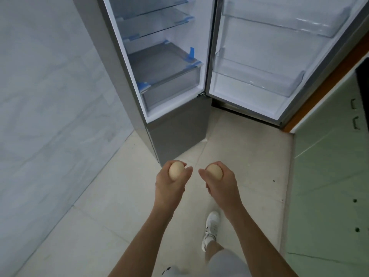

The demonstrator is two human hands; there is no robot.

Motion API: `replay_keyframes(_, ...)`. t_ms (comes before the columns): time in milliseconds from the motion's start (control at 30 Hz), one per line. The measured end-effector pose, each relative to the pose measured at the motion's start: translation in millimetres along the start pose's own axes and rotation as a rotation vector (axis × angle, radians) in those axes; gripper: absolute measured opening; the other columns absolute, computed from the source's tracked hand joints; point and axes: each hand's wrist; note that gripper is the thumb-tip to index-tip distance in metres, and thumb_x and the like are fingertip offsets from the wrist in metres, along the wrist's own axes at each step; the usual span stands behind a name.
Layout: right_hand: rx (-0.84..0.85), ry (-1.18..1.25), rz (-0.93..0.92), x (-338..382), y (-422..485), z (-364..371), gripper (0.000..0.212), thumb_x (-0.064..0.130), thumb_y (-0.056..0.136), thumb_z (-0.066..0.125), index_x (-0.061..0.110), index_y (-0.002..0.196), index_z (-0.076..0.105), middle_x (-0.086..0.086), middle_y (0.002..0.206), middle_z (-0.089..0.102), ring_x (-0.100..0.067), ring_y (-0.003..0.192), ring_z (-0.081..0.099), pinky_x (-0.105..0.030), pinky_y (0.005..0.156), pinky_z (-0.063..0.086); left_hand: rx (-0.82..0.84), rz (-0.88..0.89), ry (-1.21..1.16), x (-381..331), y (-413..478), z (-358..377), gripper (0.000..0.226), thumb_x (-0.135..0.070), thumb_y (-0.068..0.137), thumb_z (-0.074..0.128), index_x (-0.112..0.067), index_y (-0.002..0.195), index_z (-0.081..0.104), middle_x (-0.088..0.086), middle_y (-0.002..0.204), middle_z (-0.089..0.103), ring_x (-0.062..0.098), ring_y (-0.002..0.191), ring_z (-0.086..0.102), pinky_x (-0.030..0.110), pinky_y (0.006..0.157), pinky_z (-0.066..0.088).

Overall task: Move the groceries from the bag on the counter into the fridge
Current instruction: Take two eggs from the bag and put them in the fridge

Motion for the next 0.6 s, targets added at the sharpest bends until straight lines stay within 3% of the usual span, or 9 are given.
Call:
replay_keyframes(200,0.079,-0.005,-0.037,25.7,115.6,-34.0,0.022,0.035,0.088,0.074,0.017,0.089,0.062,-0.001,0.073,0.063,-0.011,0.061,0.06,-0.022,0.054,0.053,-0.101,0.006,0.038,-38.9,85.4,62.1,0.014,-0.031,0.085,0.073,-0.025,0.09,0.062,0.0,0.081,0.062,0.012,0.061,0.057,0.02,0.052,0.05)
replay_keyframes(433,0.173,0.029,-0.054,48.6,220.1,-44.6,0.02,0.033,0.088,0.075,0.018,0.088,0.062,0.0,0.071,0.061,-0.009,0.059,0.058,-0.02,0.052,0.05,-0.201,0.012,0.002,-68.0,161.4,96.8,0.015,-0.029,0.086,0.073,-0.021,0.092,0.063,0.005,0.082,0.062,0.013,0.061,0.056,0.022,0.05,0.048)
replay_keyframes(600,0.264,0.042,-0.012,53.7,268.4,-25.9,0.023,0.036,0.085,0.078,0.018,0.084,0.063,0.005,0.065,0.062,-0.011,0.059,0.059,-0.032,0.056,0.052,-0.257,-0.013,-0.017,-72.6,204.1,105.7,0.015,-0.027,0.085,0.074,-0.018,0.091,0.064,0.003,0.077,0.062,0.007,0.055,0.055,0.023,0.05,0.048)
Point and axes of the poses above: each hand's wrist, its own y-axis towards the middle knuckle, its own z-axis out of the palm, x = y × z
